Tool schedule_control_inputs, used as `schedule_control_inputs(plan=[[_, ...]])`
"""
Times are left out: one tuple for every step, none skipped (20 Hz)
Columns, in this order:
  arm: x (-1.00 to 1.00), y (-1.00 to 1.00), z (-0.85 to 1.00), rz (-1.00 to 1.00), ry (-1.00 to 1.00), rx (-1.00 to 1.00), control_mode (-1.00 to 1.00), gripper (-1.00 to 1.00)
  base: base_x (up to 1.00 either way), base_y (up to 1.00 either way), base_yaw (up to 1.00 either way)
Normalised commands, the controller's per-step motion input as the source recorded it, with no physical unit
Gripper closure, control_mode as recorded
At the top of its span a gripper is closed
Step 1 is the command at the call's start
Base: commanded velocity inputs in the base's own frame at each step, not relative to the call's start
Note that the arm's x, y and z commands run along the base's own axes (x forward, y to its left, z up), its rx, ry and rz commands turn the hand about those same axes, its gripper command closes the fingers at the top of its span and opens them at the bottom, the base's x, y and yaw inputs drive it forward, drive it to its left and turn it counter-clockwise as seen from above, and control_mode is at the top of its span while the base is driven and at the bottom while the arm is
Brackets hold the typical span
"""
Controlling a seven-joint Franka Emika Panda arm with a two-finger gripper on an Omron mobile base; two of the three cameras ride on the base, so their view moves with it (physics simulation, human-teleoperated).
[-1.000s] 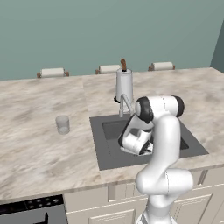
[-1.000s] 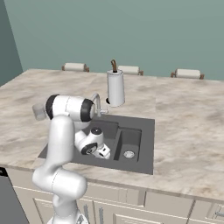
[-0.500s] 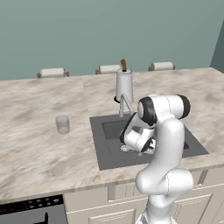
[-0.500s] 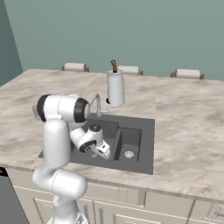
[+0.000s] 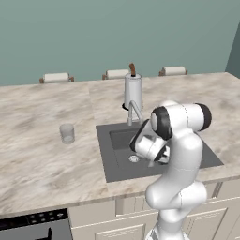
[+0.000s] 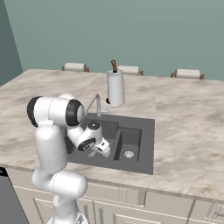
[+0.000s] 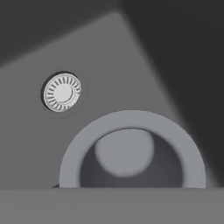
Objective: Move any existing items from the left basin to the right basin for drying. Then move the glass cup from the counter to the left basin of the sink for washing.
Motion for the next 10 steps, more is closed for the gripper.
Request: schedule_control_inputs(plan=[[0.0, -0.18, 0.51, 0.0, 0.0, 0.0, -1.0, 1.0, 0.0, 0.0, 0.0], [0.0, -0.18, 0.49, 0.0, 0.0, 0.0, -1.0, 1.0, 0.0, 0.0, 0.0], [0.0, -0.2, 0.55, 0.0, 0.0, 0.0, -1.0, 1.0, 0.0, 0.0, 0.0], [0.0, -0.2, 0.54, 0.0, 0.0, 0.0, -1.0, 1.0, 0.0, 0.0, 0.0], [0.0, -0.21, 0.57, 0.0, 0.0, 0.0, -1.0, 1.0, 0.0, 0.0, 0.0], [0.0, -0.21, 0.58, 0.0, 0.0, 0.0, -1.0, 1.0, 0.0, 0.0, 0.0], [0.0, -0.21, 0.61, 0.0, 0.0, 0.0, -1.0, 1.0, 0.0, 0.0, 0.0], [0.0, -0.21, 0.63, 0.0, 0.0, 0.0, -1.0, 1.0, 0.0, 0.0, 0.0], [0.0, -0.22, 0.62, 0.0, 0.0, 0.0, -1.0, 1.0, 0.0, 0.0, 0.0], [0.0, -0.24, 0.63, 0.0, 0.0, 0.0, -1.0, 1.0, 0.0, 0.0, 0.0]])
